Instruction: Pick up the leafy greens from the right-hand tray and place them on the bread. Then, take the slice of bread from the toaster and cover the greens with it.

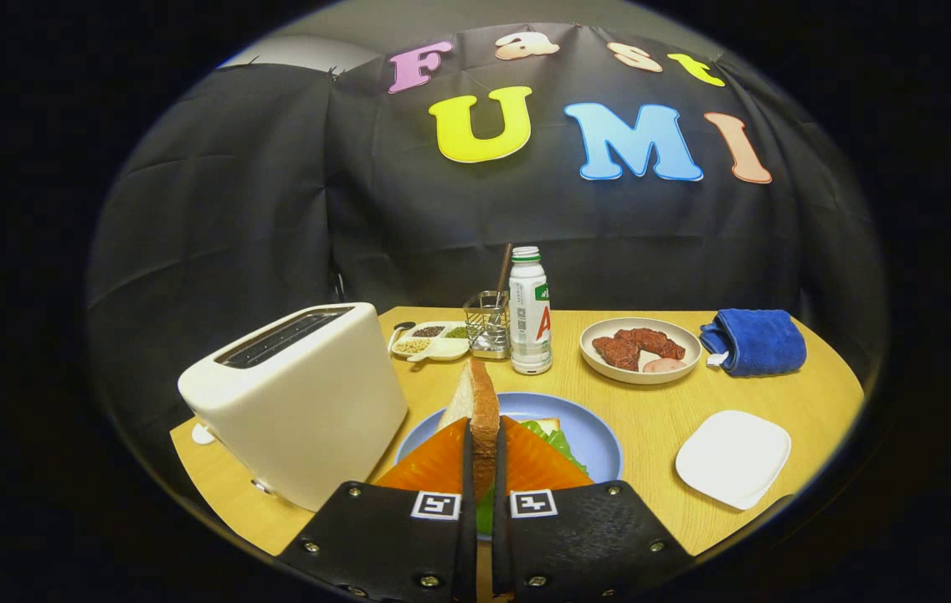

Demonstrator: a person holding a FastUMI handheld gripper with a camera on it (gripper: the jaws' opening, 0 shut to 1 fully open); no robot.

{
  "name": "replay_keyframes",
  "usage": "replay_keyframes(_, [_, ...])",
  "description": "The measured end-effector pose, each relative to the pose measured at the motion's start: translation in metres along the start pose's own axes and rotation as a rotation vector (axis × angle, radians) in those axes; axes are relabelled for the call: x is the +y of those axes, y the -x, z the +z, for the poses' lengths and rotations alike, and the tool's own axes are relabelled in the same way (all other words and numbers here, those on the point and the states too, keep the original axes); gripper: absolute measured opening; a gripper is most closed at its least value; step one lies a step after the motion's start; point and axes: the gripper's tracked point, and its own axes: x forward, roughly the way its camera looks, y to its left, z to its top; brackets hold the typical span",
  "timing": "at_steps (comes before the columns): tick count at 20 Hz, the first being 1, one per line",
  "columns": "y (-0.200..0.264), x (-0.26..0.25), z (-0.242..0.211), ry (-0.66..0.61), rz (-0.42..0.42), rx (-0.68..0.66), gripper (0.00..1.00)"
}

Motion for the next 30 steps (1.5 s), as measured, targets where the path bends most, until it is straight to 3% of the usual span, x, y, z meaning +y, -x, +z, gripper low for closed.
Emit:
replay_keyframes(6, [-0.005,-0.012,-0.006,0.016,-0.003,0.013,0.08])
replay_keyframes(11, [-0.01,-0.025,-0.012,-0.034,-0.001,0.038,0.17])
replay_keyframes(17, [-0.013,-0.036,-0.018,-0.075,0.017,0.053,0.21])
replay_keyframes(26, [-0.016,-0.042,-0.018,-0.016,0.002,0.046,0.23])
replay_keyframes(28, [-0.017,-0.05,-0.019,0.014,-0.028,0.047,0.33])
replay_keyframes(30, [-0.018,-0.05,-0.021,0.002,-0.025,0.048,0.34])
